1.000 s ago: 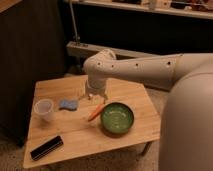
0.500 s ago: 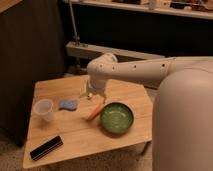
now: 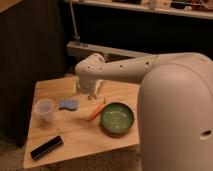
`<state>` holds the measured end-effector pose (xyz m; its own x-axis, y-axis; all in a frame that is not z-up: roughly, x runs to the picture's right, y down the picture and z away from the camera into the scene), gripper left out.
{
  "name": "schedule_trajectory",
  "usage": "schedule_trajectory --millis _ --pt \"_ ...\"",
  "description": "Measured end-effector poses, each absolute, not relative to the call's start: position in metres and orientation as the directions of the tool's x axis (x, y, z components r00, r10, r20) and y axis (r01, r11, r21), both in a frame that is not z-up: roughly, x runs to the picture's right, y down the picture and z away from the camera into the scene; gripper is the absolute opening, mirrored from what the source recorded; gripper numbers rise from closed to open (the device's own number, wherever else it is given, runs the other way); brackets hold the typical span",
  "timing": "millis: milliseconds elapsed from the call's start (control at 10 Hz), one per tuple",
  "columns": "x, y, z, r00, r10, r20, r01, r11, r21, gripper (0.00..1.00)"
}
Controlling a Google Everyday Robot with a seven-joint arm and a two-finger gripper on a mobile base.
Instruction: Place the pepper in the ceramic bowl
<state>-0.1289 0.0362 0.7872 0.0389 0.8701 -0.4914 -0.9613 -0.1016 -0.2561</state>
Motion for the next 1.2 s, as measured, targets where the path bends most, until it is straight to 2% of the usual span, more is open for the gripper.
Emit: schedule_trajectory --millis 700,1000,1200 --pt "-0.093 0.065 0.819 0.047 0.804 -0.593 -0.953 -0.142 -0.268 0.8" --pt "-0.087 0.062 0.829 0.202 0.804 -0.559 -0.932 -0.018 -0.362 0.8" --pt "-0.084 0.058 0.831 0.246 0.789 -0.563 -0.927 0.022 -0.374 0.8"
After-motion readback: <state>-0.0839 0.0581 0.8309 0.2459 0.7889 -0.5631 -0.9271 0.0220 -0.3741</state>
